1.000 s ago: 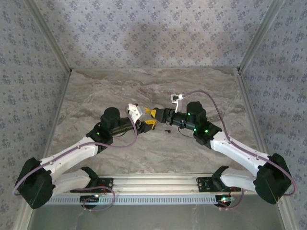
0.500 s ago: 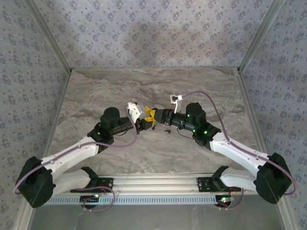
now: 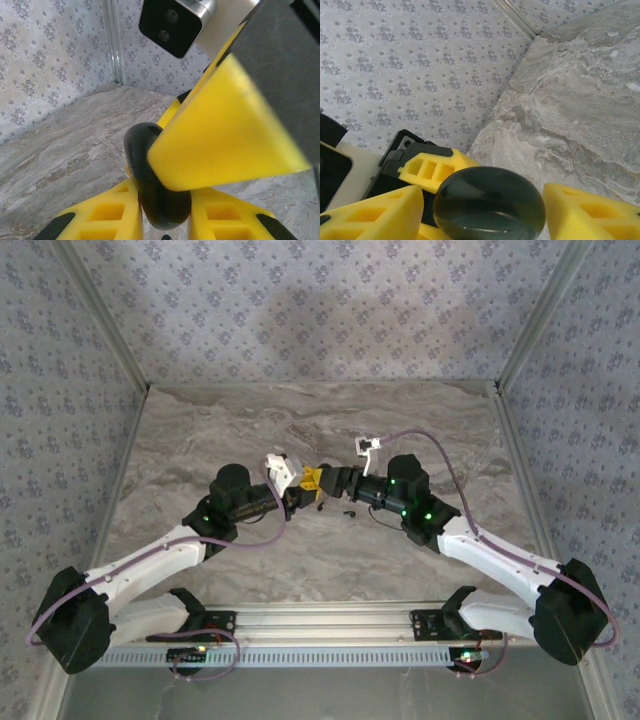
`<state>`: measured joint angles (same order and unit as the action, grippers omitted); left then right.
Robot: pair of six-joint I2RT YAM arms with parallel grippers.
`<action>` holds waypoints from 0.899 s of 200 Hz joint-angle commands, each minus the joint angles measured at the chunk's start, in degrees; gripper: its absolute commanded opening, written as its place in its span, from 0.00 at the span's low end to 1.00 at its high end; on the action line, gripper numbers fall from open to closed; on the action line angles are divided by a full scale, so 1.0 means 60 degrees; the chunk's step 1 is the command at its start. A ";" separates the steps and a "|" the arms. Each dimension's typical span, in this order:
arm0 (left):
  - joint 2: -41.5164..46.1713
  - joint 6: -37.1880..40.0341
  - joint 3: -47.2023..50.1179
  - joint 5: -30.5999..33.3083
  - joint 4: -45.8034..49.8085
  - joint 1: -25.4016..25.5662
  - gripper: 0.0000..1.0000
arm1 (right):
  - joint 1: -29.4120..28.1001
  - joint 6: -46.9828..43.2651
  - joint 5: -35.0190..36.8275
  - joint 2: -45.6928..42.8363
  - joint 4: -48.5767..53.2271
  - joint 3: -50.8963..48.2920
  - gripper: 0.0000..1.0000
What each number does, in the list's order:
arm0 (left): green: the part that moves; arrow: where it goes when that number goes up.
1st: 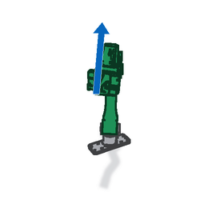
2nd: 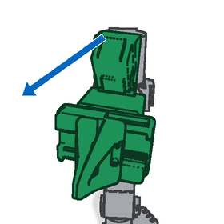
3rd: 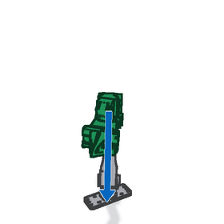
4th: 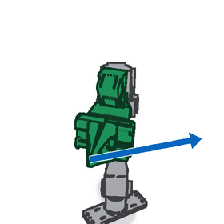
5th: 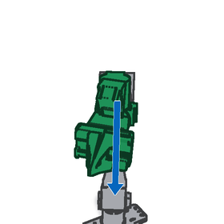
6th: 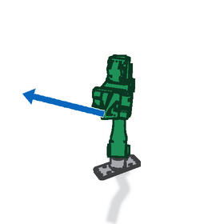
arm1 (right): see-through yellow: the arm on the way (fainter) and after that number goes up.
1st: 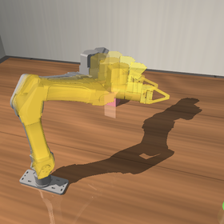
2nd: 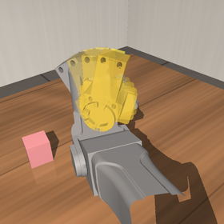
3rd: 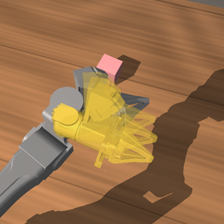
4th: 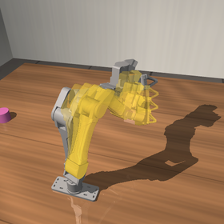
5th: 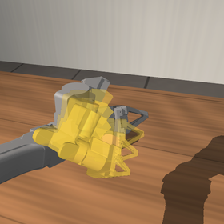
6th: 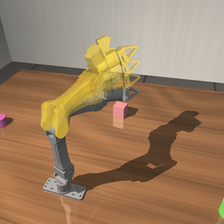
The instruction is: Insert the wireless bluetooth earbuds into the charging case
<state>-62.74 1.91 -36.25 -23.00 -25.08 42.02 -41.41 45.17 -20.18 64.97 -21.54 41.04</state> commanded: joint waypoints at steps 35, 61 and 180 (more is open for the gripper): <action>0.0246 -0.0579 -0.0315 -0.0770 -0.0253 -0.0442 0.15 | 0.0354 -0.1878 -0.0054 -0.1380 0.0981 0.0132 0.76; 0.0345 -0.1079 -0.0183 -0.1391 -0.0608 -0.0773 0.15 | 0.0688 -0.3706 -0.0651 -0.1917 0.2147 0.0431 0.73; 0.0539 -0.2073 -0.0102 -0.3864 -0.1631 -0.1319 0.15 | 0.2199 -1.1233 -0.5250 -0.0761 0.6650 0.3274 0.58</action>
<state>-61.17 -9.19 -36.03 -40.77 -31.66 34.44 -29.10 -9.98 -44.12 57.82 7.64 54.83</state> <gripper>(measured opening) 0.187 0.586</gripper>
